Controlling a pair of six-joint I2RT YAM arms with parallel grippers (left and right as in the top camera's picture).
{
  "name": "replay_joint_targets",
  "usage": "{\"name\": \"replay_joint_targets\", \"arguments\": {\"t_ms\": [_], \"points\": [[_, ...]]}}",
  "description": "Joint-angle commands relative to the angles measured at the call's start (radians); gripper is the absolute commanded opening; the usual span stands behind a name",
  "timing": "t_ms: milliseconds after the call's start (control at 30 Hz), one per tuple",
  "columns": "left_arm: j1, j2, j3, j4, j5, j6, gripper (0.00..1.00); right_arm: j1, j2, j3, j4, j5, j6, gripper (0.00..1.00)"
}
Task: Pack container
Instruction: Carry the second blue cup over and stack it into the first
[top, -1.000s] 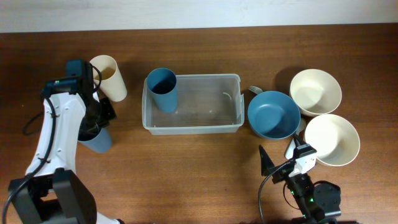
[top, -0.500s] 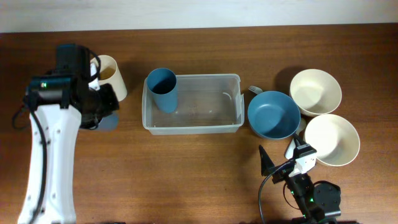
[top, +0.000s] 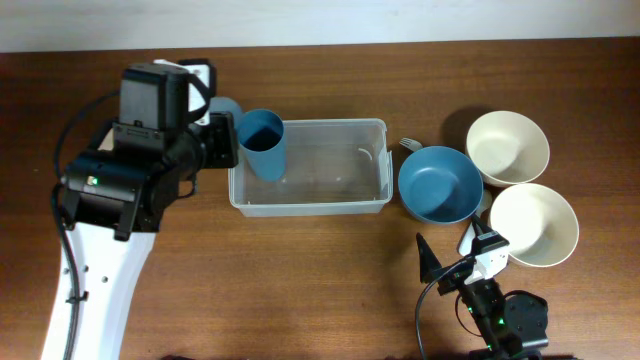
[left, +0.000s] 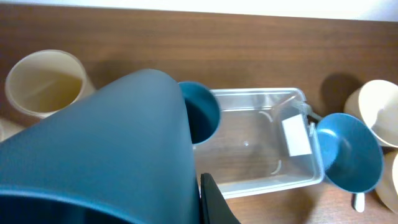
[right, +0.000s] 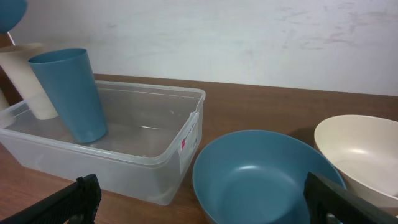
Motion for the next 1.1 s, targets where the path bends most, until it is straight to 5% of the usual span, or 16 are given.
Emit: {"name": "replay_joint_targets", "arguments": {"t_ms": [0, 300, 1067], "points": [[-0.033, 0.0, 0.023, 0.019, 0.004, 0.021, 0.01, 0.007, -0.006, -0.009, 0.0, 0.003, 0.008, 0.99], [-0.06, 0.017, 0.227, -0.034, -0.006, -0.005, 0.02, 0.007, -0.006, -0.009, 0.0, 0.003, 0.008, 0.99], [-0.06, 0.436, 0.623, -0.349, -0.057, 0.009, 0.02, 0.007, -0.006, -0.009, 0.0, 0.002, 0.008, 0.99]]}}
